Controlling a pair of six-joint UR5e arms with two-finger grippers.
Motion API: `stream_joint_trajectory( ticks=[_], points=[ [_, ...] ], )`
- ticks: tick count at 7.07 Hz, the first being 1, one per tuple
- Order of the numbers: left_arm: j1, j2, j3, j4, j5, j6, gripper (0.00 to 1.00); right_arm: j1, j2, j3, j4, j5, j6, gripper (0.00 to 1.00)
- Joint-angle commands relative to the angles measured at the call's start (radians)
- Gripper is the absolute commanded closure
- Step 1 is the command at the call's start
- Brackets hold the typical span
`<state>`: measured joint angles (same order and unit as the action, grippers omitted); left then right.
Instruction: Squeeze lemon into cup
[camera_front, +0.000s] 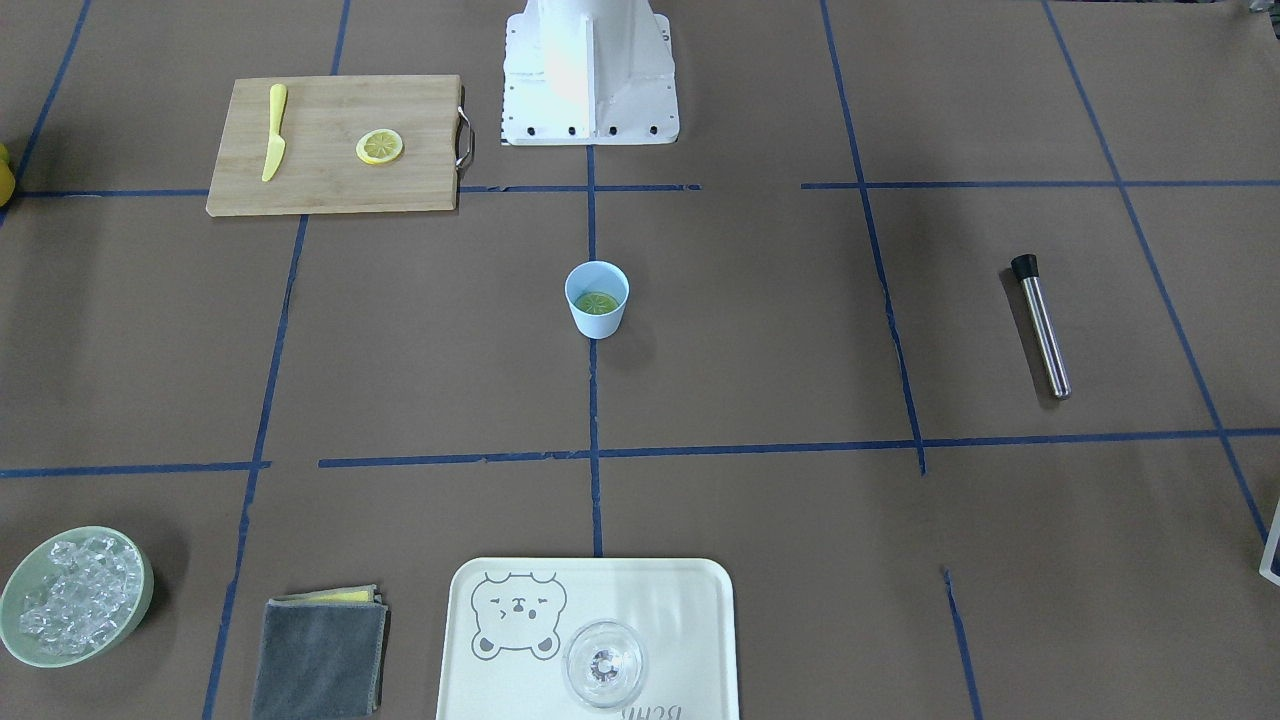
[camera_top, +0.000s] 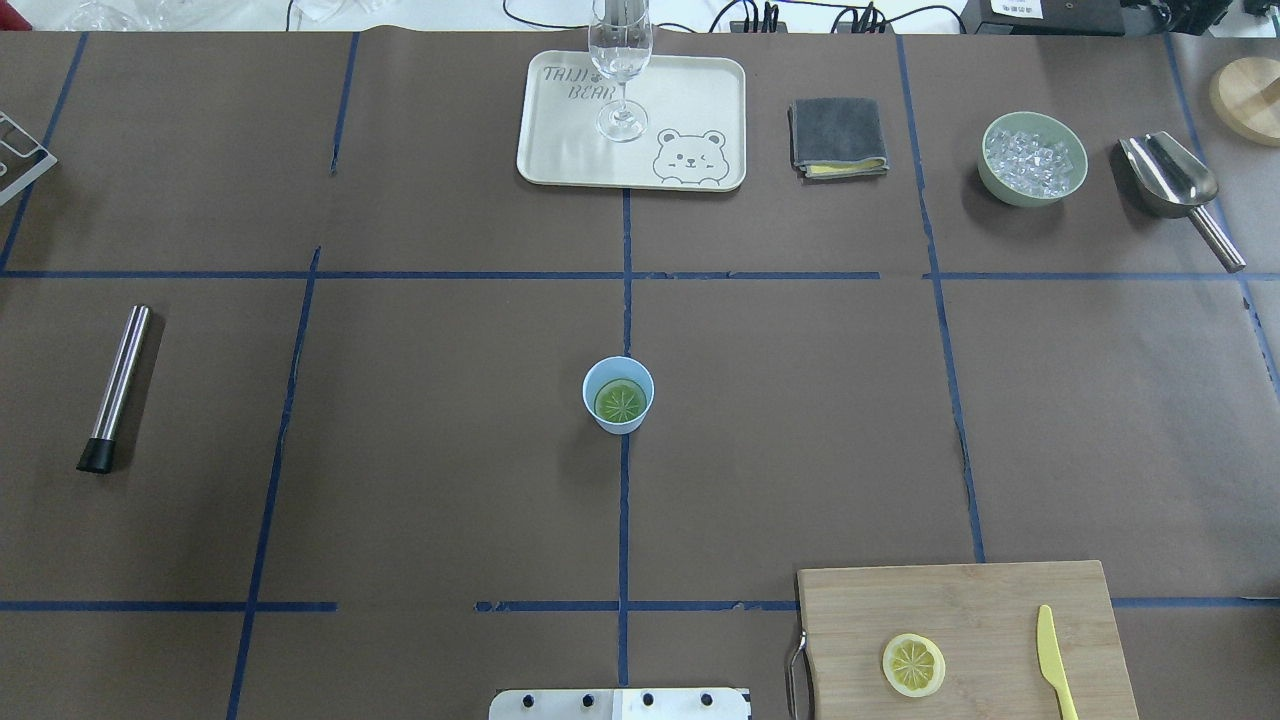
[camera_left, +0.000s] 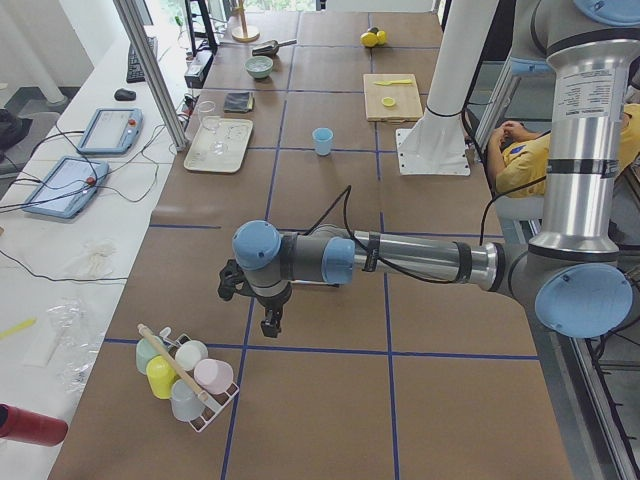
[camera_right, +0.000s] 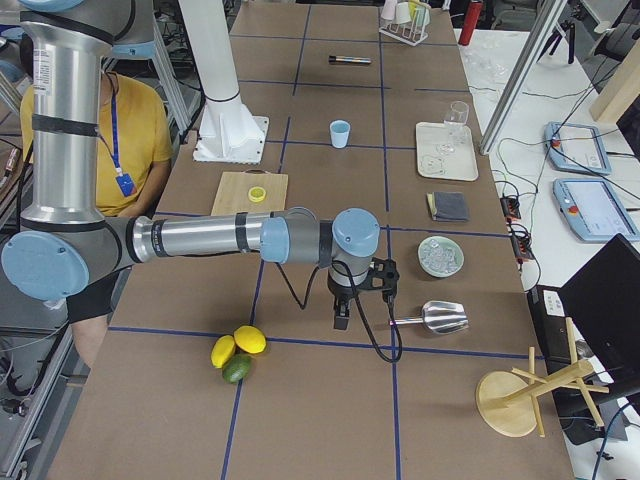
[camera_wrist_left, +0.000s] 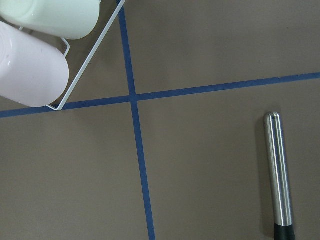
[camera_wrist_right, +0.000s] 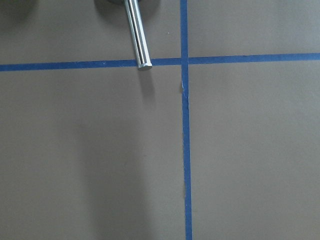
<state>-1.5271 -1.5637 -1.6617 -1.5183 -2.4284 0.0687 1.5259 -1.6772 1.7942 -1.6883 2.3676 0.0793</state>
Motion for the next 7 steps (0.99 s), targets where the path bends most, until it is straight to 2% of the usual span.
stream_joint_trajectory(
  ticks=[1,3,5,7],
  points=[
    [0.002,-0.006,0.022,-0.002,0.005,0.0,0.0,-0.004,0.001,-0.002,0.001,0.028,0.011,0.0],
    [-0.002,0.014,0.005,-0.005,0.009,0.0,0.0,-0.004,-0.001,0.001,0.001,0.033,0.013,0.0],
    [-0.002,0.011,0.004,-0.005,0.072,0.003,0.0,-0.01,0.002,0.004,0.002,0.033,0.013,0.0],
    [-0.004,0.008,0.006,0.003,0.086,0.037,0.0,-0.018,0.004,0.021,0.001,0.033,0.019,0.0]
  ],
)
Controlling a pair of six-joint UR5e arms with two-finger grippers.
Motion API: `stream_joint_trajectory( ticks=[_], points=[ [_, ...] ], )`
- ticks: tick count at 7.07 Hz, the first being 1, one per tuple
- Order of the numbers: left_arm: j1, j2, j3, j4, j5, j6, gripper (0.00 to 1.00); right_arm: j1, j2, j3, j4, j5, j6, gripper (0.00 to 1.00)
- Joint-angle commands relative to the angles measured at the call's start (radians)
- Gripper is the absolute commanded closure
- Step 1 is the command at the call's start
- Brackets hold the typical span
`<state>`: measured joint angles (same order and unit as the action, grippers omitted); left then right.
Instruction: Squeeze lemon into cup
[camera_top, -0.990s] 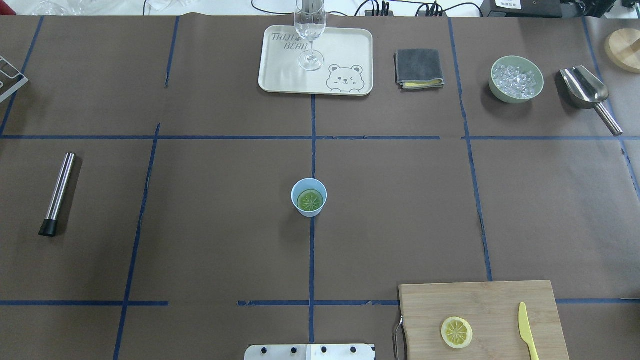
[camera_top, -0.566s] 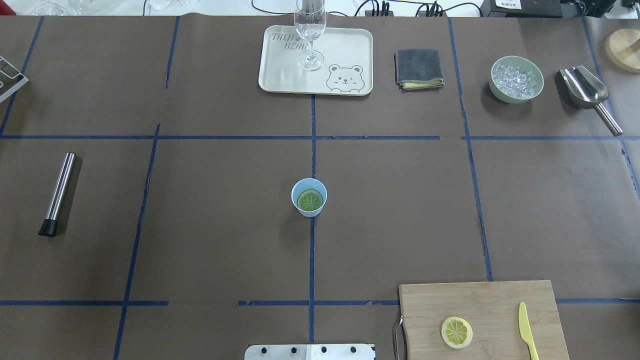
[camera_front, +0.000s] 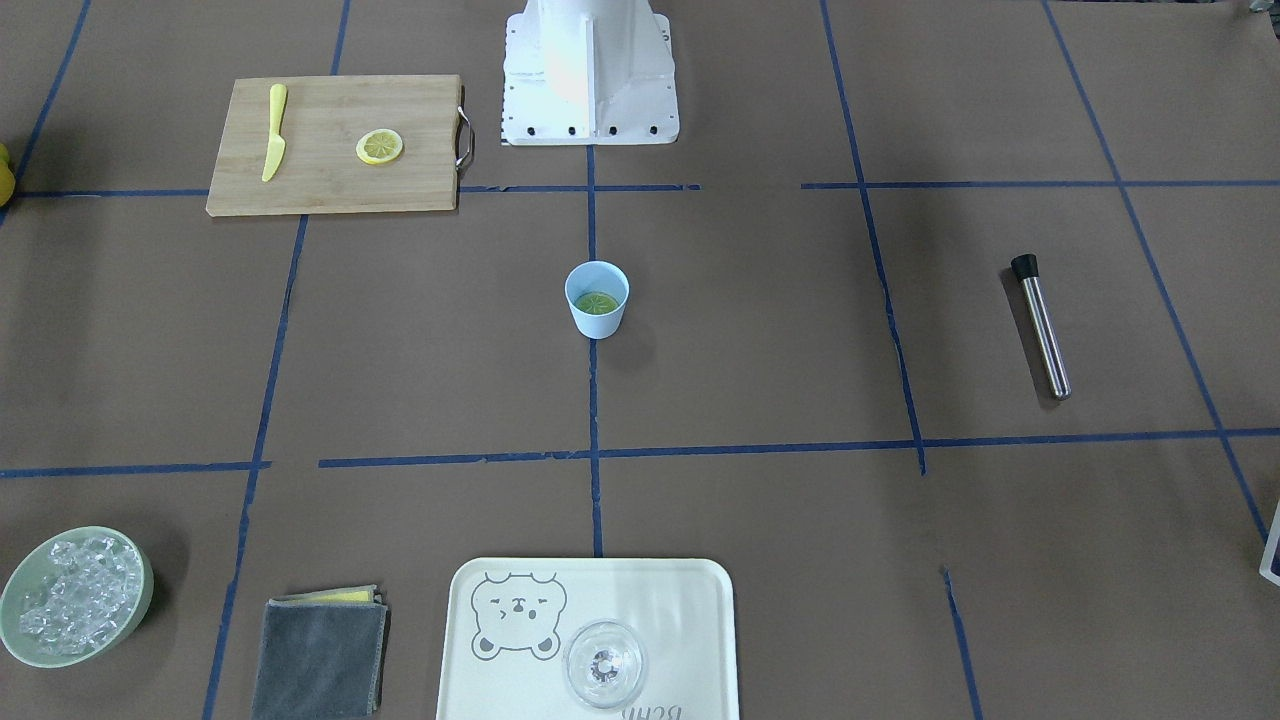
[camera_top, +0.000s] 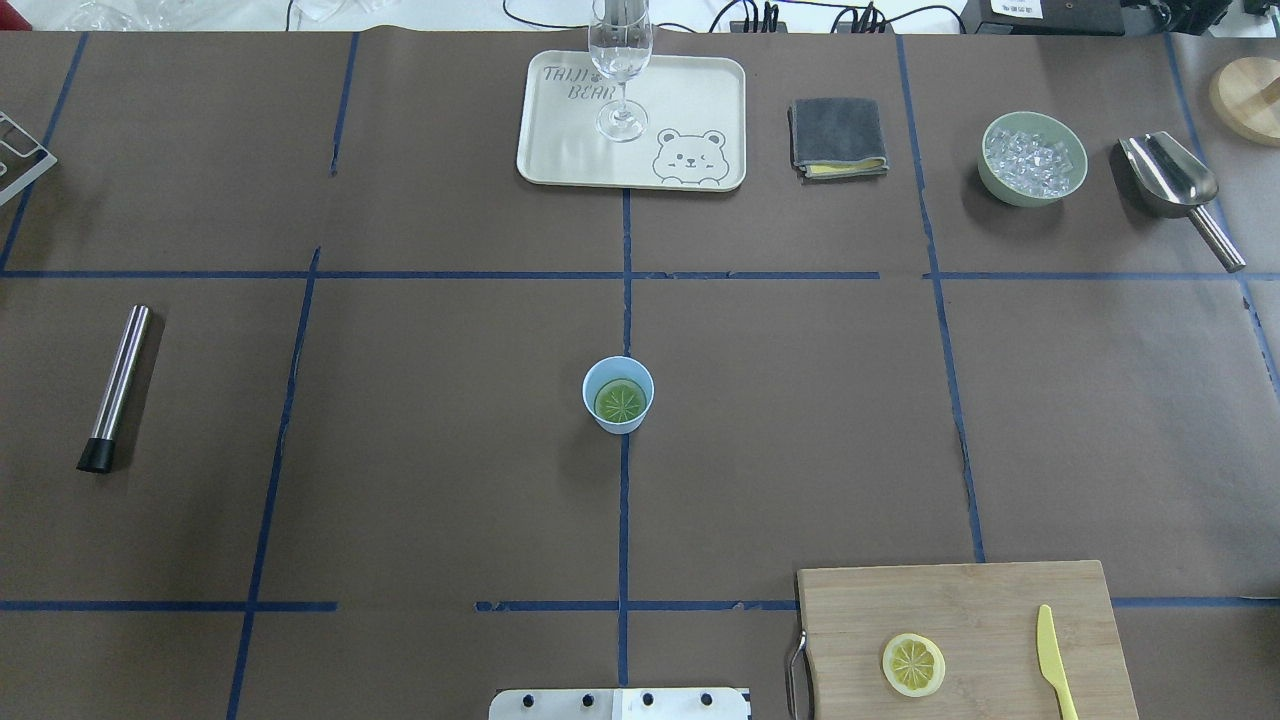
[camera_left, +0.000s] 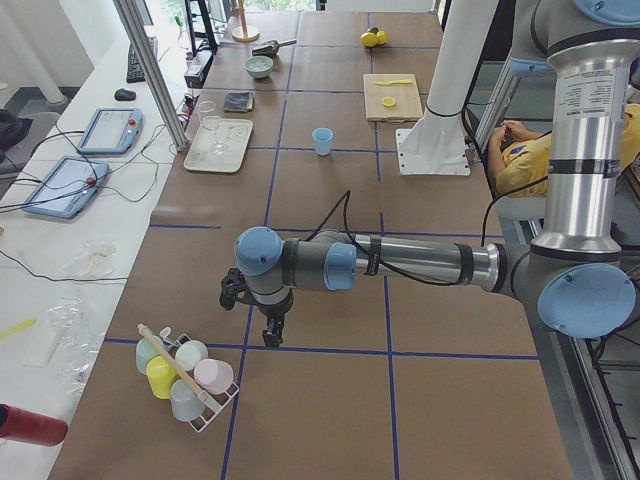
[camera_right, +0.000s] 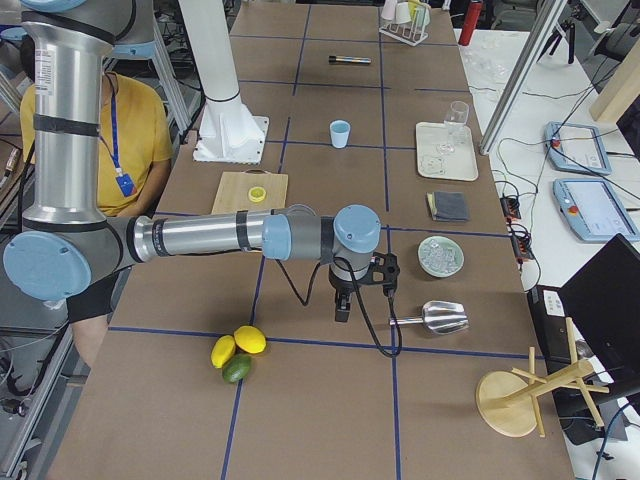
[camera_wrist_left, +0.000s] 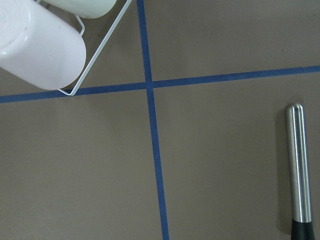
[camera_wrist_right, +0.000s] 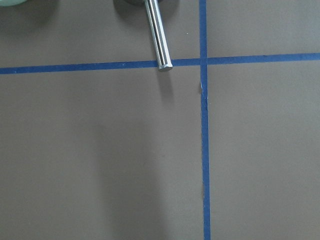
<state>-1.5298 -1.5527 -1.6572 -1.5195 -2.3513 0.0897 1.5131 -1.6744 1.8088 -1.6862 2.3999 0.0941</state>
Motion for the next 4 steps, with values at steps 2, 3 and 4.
stream_joint_trajectory(
  ticks=[2,3,4],
  points=[
    [-0.012,0.003,0.007,0.005,0.001,0.018,0.0,-0.013,0.001,0.006,-0.001,0.001,0.004,0.0],
    [-0.016,0.006,0.002,0.007,0.001,0.016,0.0,-0.013,0.001,0.007,-0.001,0.001,0.004,0.0],
    [-0.021,0.02,-0.001,-0.001,-0.002,0.015,0.0,-0.013,-0.001,0.007,-0.001,0.002,0.004,0.0]
  ],
)
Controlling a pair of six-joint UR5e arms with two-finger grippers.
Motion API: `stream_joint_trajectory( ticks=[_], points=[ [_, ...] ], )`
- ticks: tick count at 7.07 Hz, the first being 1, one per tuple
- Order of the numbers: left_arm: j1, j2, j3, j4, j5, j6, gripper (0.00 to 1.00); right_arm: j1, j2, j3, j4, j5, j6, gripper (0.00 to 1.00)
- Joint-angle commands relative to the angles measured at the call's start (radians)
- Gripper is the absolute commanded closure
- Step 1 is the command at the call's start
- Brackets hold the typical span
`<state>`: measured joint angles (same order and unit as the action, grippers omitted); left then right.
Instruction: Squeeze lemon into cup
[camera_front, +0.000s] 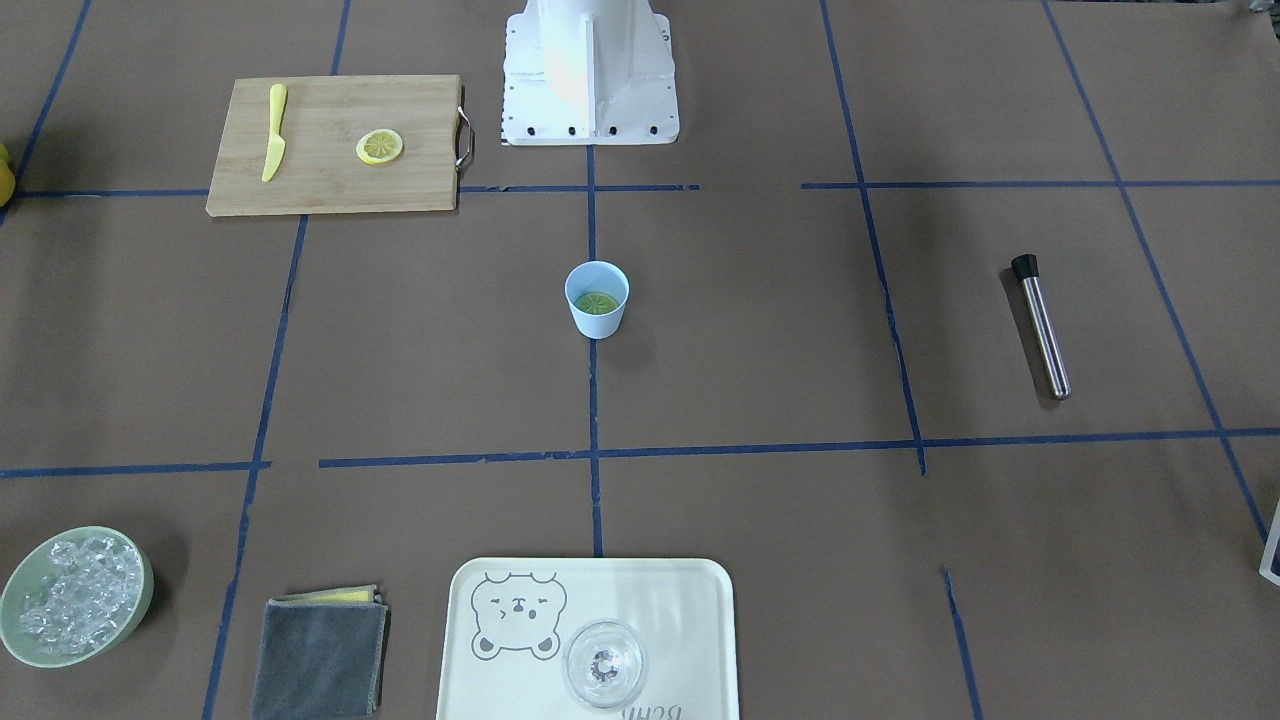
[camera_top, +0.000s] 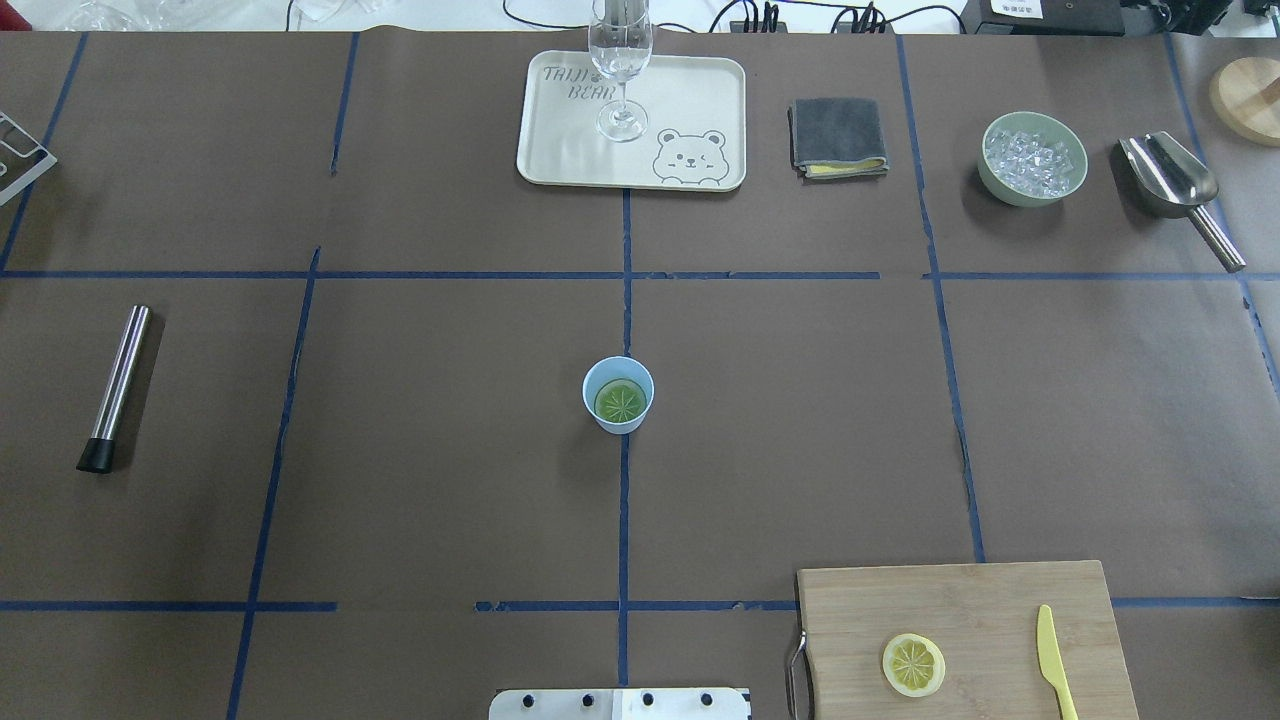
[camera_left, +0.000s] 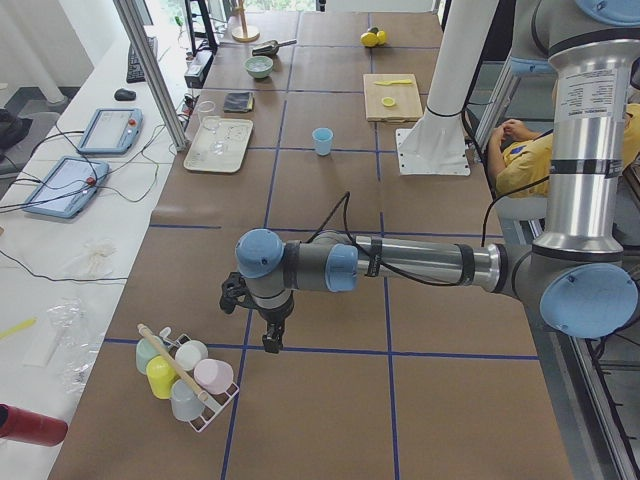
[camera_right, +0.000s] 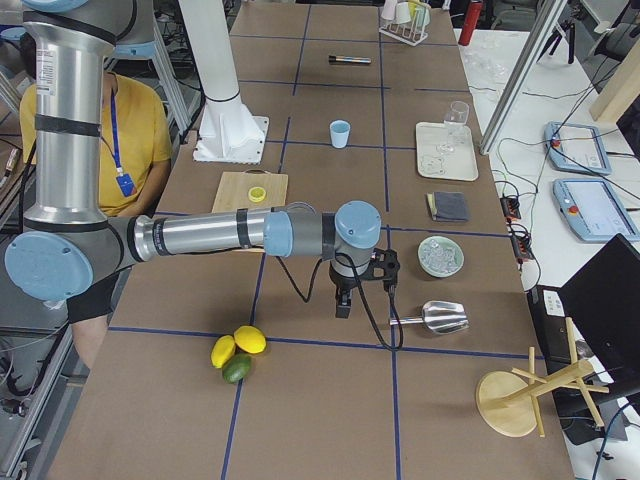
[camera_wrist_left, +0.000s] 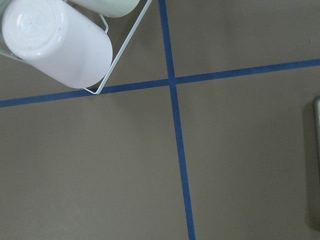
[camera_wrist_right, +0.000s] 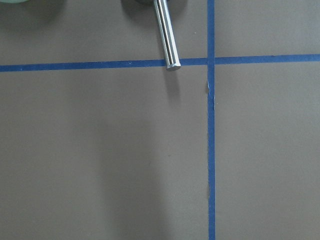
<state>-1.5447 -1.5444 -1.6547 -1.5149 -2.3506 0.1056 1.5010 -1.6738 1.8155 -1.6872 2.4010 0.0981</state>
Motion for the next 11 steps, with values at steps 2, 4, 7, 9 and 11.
stream_joint_trajectory(
  ticks=[2,4,7,9,11],
  points=[
    [-0.006,0.01,0.004,-0.004,0.001,-0.003,0.0,-0.002,-0.003,0.004,0.0,0.001,0.0,0.0],
    [-0.006,0.018,0.001,0.001,0.001,-0.001,0.0,-0.01,-0.003,0.01,0.0,0.001,0.0,0.0],
    [-0.008,0.023,0.0,0.011,0.0,0.0,0.0,-0.01,-0.014,0.024,0.001,-0.002,-0.006,0.0],
    [-0.009,0.007,-0.008,0.077,0.001,0.003,0.0,-0.01,-0.012,0.022,0.003,-0.028,-0.021,0.0],
    [-0.02,0.006,-0.008,0.111,-0.001,0.07,0.0,-0.021,-0.021,0.012,0.103,-0.101,-0.021,0.0]
  ],
)
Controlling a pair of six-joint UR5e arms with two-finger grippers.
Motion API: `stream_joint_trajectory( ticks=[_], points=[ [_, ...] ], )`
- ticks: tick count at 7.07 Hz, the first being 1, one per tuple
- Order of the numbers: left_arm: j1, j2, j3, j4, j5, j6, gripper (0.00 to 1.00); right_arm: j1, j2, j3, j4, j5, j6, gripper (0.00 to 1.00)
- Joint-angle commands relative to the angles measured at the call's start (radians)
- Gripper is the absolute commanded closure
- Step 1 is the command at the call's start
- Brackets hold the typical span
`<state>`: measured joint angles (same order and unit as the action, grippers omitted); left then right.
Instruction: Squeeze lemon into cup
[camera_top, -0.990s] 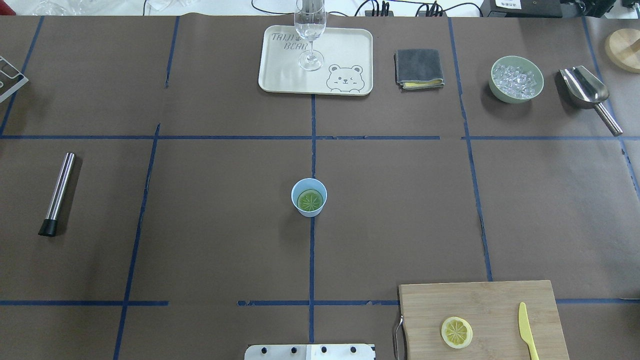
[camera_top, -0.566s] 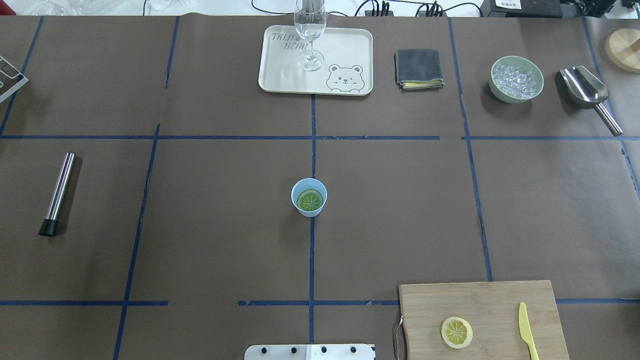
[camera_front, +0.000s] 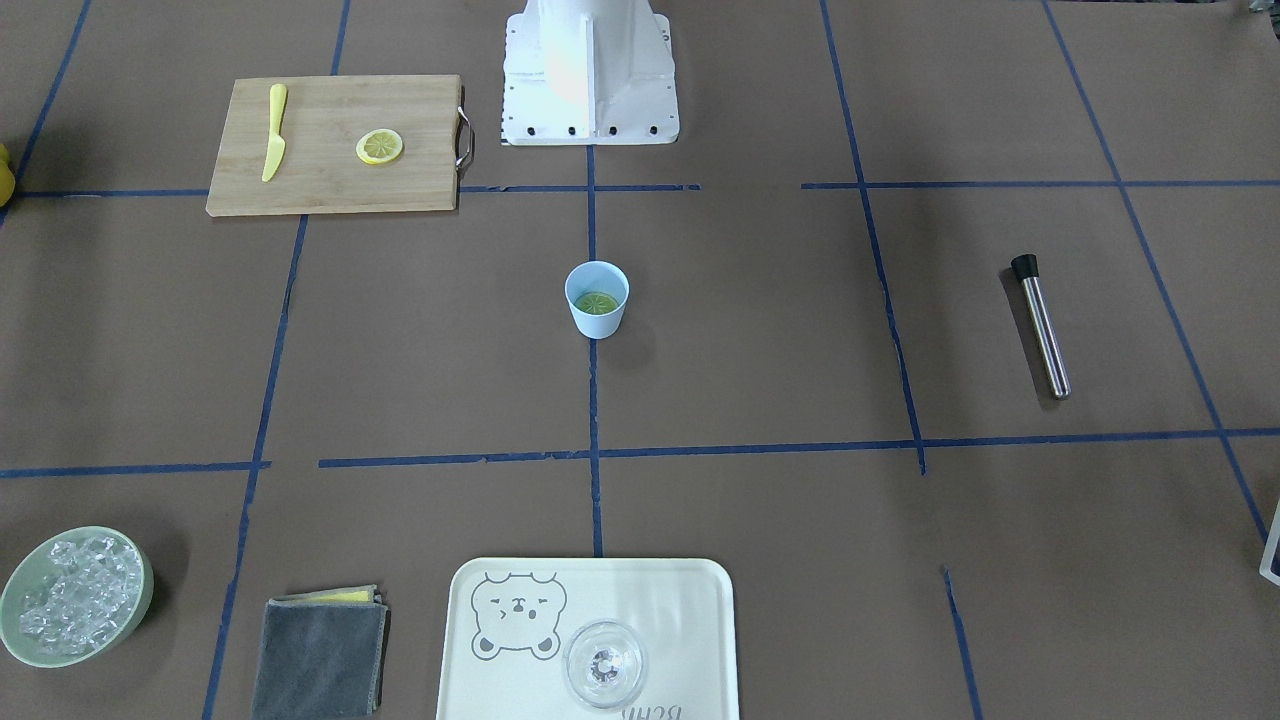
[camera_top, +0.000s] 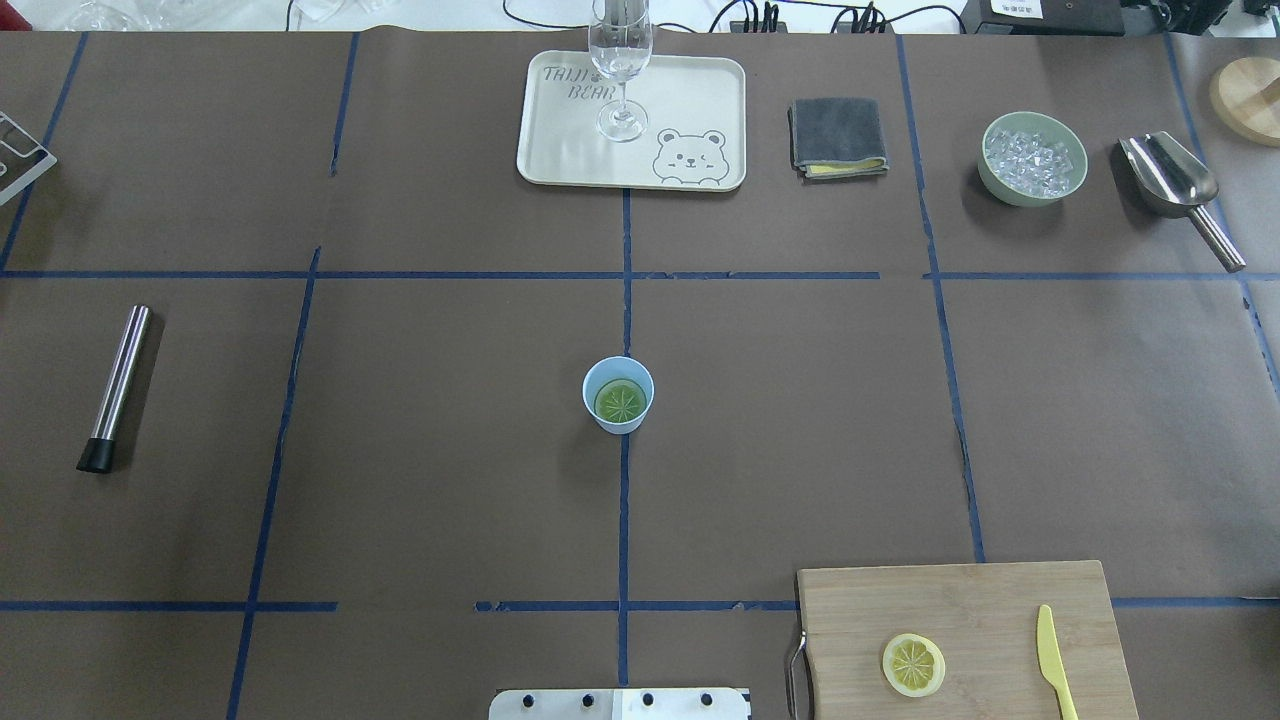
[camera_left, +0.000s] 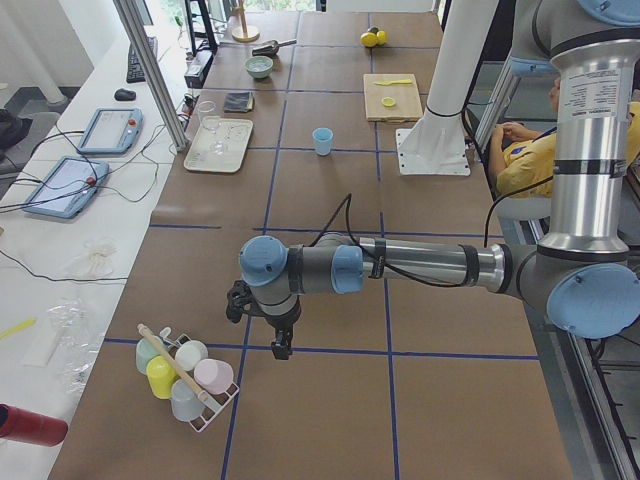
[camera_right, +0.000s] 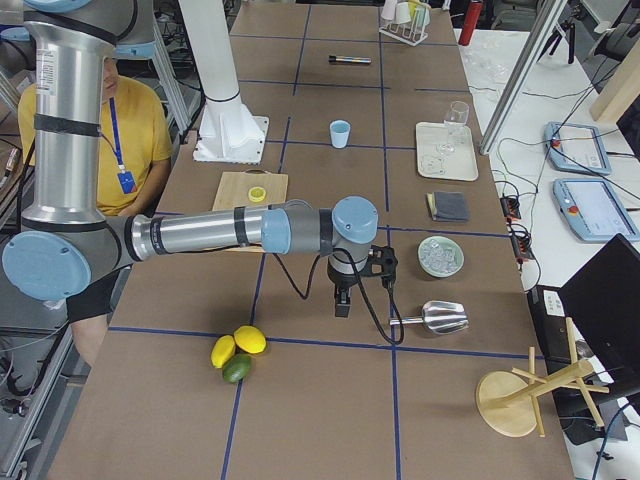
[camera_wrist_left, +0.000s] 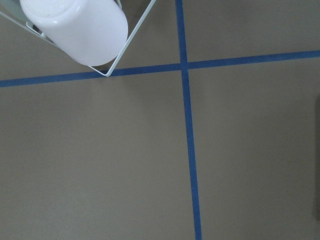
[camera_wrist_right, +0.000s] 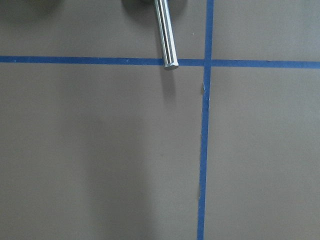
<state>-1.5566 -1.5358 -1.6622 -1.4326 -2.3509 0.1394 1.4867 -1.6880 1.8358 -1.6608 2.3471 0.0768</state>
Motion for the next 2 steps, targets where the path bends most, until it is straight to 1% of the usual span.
stream_joint_trajectory(
  ticks=[1,2],
  points=[
    [-0.014,-0.004,-0.004,0.047,-0.001,0.04,0.0,-0.009,-0.022,-0.021,0.117,-0.045,-0.002,0.0],
    [-0.019,-0.003,-0.007,0.047,-0.001,0.04,0.0,-0.013,-0.022,-0.018,0.118,-0.032,0.012,0.0]
  ],
)
